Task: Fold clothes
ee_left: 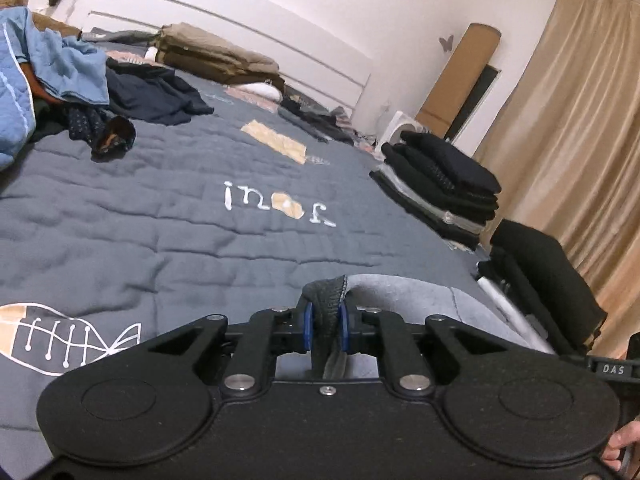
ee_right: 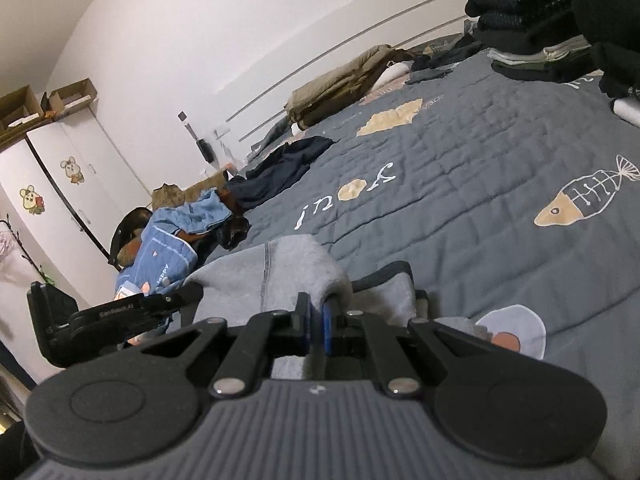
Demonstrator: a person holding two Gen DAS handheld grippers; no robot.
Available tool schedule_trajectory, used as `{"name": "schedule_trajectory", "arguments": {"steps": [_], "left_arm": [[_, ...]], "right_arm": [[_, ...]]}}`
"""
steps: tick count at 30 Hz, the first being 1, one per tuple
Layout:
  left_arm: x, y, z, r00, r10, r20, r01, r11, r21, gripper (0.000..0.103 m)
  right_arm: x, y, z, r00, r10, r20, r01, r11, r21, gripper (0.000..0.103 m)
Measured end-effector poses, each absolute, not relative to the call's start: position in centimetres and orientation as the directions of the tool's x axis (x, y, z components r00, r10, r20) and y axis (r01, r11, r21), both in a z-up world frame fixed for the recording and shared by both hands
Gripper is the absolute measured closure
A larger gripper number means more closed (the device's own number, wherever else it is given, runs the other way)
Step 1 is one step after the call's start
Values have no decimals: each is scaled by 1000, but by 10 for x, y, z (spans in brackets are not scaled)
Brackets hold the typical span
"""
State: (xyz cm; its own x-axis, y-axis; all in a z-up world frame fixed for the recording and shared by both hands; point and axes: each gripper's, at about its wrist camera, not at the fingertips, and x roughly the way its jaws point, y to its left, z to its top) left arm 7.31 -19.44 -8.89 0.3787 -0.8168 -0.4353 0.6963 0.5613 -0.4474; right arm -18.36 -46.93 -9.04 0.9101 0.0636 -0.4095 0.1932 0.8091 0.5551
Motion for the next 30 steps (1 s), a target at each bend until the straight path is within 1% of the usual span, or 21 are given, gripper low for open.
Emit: {"name": "schedule_trajectory", "arguments": {"steps": [2,4,5,6,7,8,9,10,11,12,16,18,20,24,30], "left_arm": [[75,-205,-98,361,-786,-502,687,589,-427,87],[78,-210,-105,352,-756,-551,677,612,-409,79],[77,-210,-106,358,-748,-559,678,619,-395,79],[76,-207,-105,363,-746,-559,684,620,-384,75],[76,-203,-102,366,-743,-560,685,623,-378,65],[77,-198,-99,377,-744,-552,680,627,-381,55],[76,-193,-94,385,-750,-538,677,626,-387,51],[75,-188,-88,392,-757,-522,677,622,-394,49],[73,-183,-83,398,-765,-507,677,618,-401,49],[71,-181,-77,395,-773,-496,679,610,-409,49],[46,-178,-61,352,-808,-473,700,562,-440,48],[26,-183,-55,333,-820,-466,731,537,-422,48],[2,-188,-49,308,-830,-466,762,508,-401,46],[-49,-188,-43,269,-853,-447,805,454,-382,46],[-121,-185,-44,261,-836,-483,866,424,-266,46]], "right_arm": [[-180,-471,-96,896,66,-440,214,803,556,97],[-176,-473,-103,873,74,-481,238,798,554,96],[-174,-474,-106,862,78,-502,250,796,552,93],[-176,-476,-105,858,84,-506,252,791,558,93],[-178,-478,-104,856,91,-509,252,786,564,92],[-180,-481,-102,854,98,-512,253,781,571,88],[-182,-483,-101,851,105,-514,253,776,578,85],[-186,-483,-99,852,104,-513,255,774,579,78],[-190,-484,-96,853,102,-512,257,773,580,69],[-195,-484,-94,858,102,-504,254,768,587,66],[-219,-484,-85,867,108,-486,250,750,613,60],[-231,-480,-81,863,92,-496,265,753,602,59],[-241,-475,-77,859,87,-505,271,760,591,58],[-265,-457,-73,846,55,-531,297,778,554,58],[-294,-427,-78,809,36,-587,312,820,481,57]]}}
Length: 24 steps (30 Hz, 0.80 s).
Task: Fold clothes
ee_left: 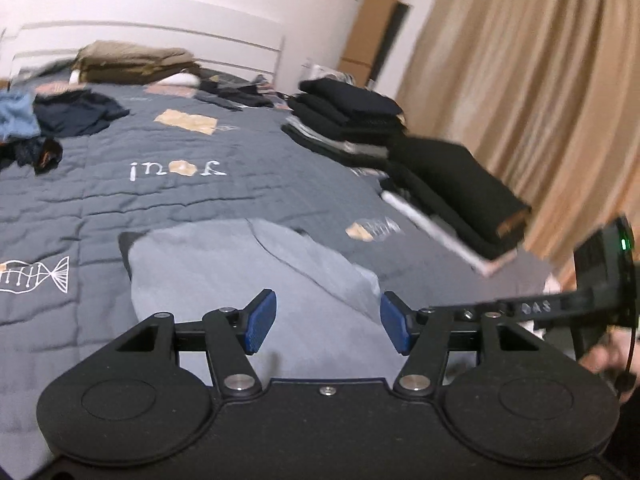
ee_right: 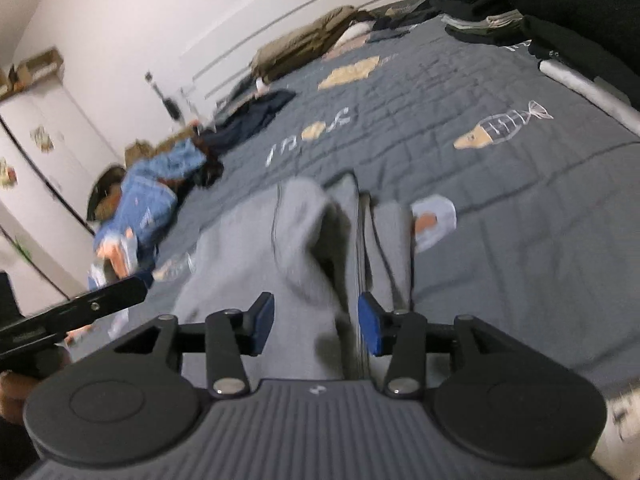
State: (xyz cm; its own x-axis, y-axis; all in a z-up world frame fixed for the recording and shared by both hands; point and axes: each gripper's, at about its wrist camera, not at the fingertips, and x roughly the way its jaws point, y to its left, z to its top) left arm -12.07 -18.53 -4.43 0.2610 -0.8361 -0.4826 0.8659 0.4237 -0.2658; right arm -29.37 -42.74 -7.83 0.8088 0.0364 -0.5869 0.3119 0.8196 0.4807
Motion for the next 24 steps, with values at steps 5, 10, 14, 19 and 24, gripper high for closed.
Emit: {"name": "schedule_trajectory", "arguments": {"steps": [5,10,14,19,24], "left_arm": [[-160,-183,-60,290,-803,-521,888,429,-167,46],[-170,-174,-78,286,-786,-548,862,461,-211,46],[-177,-166,-83,280,-789,-546,842,475,-255,46],[-190,-165,-85,283,-790,-543,840,478,-258,44],[-204,-168,-87,234,-797,-557,864,433,-258,38]], "right_arm": [[-314,-418,-89,778,20,-628,354,812,464,54],[-338,-419,-100,781,55,-622,383,744,547,53],[-359,-421,-109,807,100,-581,393,644,657,50],[-367,-414,-121,822,146,-551,396,549,736,45],[-363,-410,-135,825,158,-542,405,503,764,43]]}}
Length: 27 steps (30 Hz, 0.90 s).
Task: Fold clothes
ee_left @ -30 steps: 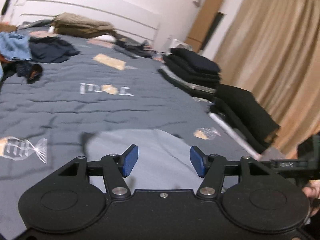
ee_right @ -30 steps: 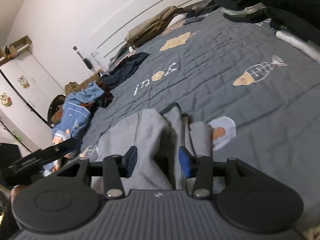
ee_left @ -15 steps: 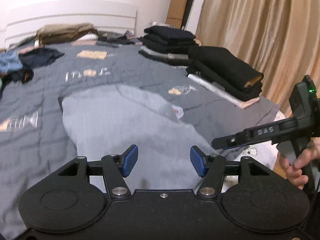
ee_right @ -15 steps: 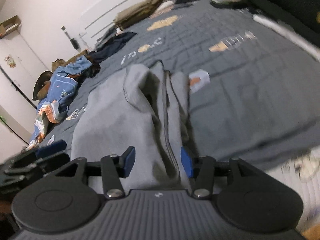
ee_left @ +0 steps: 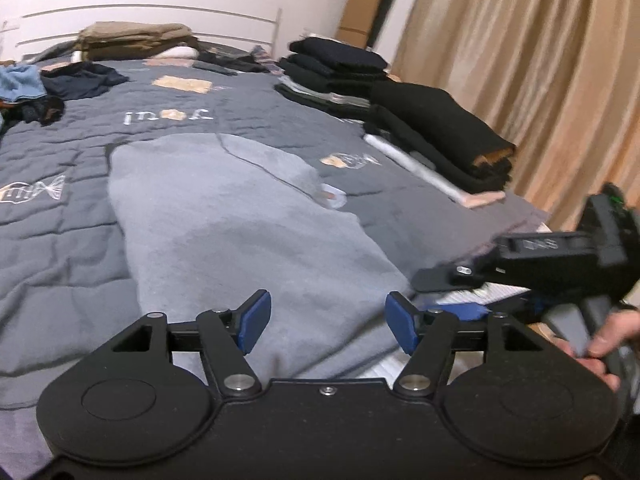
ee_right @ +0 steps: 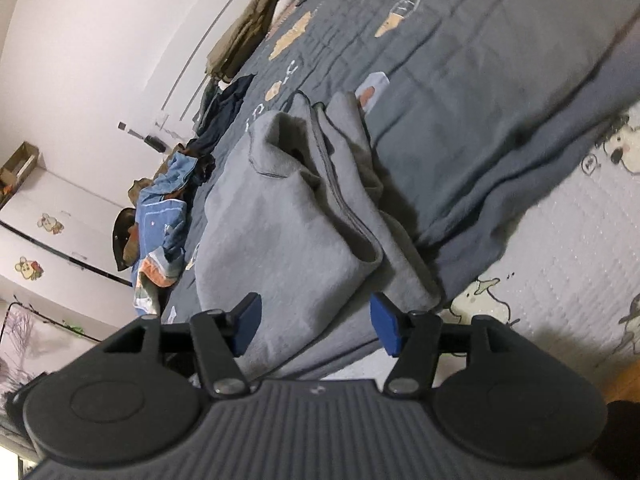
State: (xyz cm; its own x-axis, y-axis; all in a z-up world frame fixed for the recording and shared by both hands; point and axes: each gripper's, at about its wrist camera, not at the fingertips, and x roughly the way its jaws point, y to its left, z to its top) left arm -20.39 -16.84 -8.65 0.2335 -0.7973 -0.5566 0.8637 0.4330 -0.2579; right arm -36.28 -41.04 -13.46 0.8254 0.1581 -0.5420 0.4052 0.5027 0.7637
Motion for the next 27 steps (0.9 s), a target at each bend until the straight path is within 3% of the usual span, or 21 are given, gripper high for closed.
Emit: {"name": "schedule_trajectory", "arguments": {"steps": [9,16,22,24,26,27], "left_arm": [[-220,-175,-93,196,-792,-578,889,393,-237,37],[-217,-174,-93,200,-799,-568,880,401,-255,37],[-216,-175,-92,194,-801,-566,884,394,-254,37],[-215,-174,-92,197,-802,-563,881,397,-257,37],[-215,-173,-92,199,-803,-562,879,400,-261,37],[-215,-173,-92,200,-803,-561,877,402,-262,37]], "right_arm": [[-352,-410,-149,868,109,-484,391,449,803,43],[-343,-408,-159,847,89,-523,434,452,779,43],[-340,-412,-162,861,51,-505,434,442,785,44],[-341,-411,-159,871,36,-491,424,450,786,56],[-340,-409,-156,874,31,-485,415,472,778,81],[-340,-409,-155,877,36,-479,408,472,782,86]]}}
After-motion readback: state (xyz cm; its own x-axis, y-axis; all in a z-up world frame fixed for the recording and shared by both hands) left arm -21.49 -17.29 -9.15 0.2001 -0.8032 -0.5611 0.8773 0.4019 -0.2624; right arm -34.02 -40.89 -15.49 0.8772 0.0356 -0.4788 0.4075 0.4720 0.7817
